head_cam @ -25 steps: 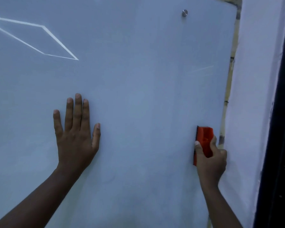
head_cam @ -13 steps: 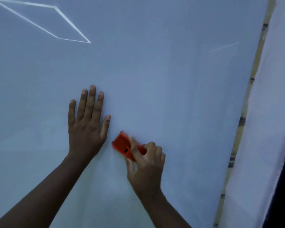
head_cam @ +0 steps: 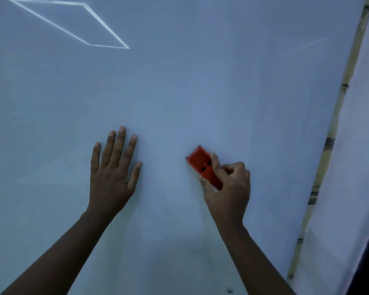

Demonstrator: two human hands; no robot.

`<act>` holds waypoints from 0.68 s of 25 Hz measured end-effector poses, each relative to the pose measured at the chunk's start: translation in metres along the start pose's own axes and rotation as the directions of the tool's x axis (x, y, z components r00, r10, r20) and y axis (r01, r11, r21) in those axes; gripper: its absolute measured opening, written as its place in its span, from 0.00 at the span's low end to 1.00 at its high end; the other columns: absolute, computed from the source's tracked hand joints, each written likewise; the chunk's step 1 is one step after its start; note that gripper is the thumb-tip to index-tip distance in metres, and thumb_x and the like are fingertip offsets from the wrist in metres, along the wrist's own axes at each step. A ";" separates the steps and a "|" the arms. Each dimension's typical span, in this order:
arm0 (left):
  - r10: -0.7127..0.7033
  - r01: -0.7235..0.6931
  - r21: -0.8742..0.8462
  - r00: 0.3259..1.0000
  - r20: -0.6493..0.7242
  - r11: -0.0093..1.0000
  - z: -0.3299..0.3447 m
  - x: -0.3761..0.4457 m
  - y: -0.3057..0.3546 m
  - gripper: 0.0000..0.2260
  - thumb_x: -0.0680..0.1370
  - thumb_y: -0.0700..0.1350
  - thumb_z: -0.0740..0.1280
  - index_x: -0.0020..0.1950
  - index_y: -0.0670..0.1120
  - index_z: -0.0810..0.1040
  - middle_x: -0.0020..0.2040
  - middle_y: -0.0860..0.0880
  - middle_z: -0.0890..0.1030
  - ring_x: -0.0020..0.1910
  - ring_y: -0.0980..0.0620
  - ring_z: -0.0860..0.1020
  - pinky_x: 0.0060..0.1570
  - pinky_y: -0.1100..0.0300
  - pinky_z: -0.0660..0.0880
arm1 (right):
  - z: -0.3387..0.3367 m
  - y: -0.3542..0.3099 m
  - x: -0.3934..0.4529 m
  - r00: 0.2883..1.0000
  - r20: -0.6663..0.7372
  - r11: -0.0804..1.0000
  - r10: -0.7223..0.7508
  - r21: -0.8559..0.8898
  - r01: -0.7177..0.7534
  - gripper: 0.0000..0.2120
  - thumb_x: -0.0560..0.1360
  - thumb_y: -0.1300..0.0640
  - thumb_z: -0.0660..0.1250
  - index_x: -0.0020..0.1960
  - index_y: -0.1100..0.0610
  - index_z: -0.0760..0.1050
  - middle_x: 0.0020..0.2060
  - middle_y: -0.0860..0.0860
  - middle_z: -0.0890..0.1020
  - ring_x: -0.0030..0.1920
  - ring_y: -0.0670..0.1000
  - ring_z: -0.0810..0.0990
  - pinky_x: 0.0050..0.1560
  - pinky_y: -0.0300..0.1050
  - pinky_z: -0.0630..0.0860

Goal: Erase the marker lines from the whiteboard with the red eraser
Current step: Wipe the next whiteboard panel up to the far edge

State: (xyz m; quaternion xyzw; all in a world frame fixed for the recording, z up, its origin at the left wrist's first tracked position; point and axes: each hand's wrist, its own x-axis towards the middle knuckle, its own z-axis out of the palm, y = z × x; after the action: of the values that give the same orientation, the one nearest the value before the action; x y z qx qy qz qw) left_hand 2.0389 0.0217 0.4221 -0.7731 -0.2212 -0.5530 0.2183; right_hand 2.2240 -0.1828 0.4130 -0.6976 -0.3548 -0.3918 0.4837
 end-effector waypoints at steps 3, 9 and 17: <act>-0.013 0.014 -0.001 1.000 0.024 1.000 0.004 -0.012 -0.001 0.30 0.87 0.52 0.59 0.87 0.46 0.55 0.88 0.43 0.52 0.87 0.42 0.51 0.83 0.36 0.52 | 0.008 -0.026 0.005 1.000 0.008 0.999 -0.011 0.033 0.011 0.35 0.66 0.52 0.79 0.72 0.43 0.75 0.48 0.51 0.72 0.48 0.56 0.72 0.47 0.53 0.73; -0.038 0.040 -0.019 0.995 0.095 0.999 0.008 -0.048 0.002 0.32 0.86 0.52 0.60 0.88 0.46 0.53 0.88 0.41 0.50 0.87 0.40 0.50 0.83 0.34 0.51 | 0.054 -0.012 -0.143 0.880 0.351 0.929 -0.319 -0.069 0.365 0.30 0.71 0.52 0.75 0.71 0.42 0.74 0.45 0.54 0.73 0.43 0.58 0.70 0.44 0.52 0.68; -0.075 0.080 -0.016 0.980 0.186 0.997 0.015 -0.113 0.006 0.33 0.85 0.54 0.63 0.87 0.46 0.56 0.88 0.41 0.50 0.87 0.38 0.50 0.82 0.32 0.52 | 0.054 0.049 -0.212 0.825 0.444 0.911 -0.348 -0.046 0.409 0.29 0.72 0.45 0.76 0.72 0.41 0.74 0.44 0.53 0.73 0.40 0.57 0.72 0.41 0.51 0.67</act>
State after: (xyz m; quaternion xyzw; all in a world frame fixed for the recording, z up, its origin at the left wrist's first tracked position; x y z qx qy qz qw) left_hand 2.0213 0.0140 0.3094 -0.8144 -0.2640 -0.4893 0.1660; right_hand 2.1846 -0.1700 0.1928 -0.7136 -0.5551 -0.3414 0.2570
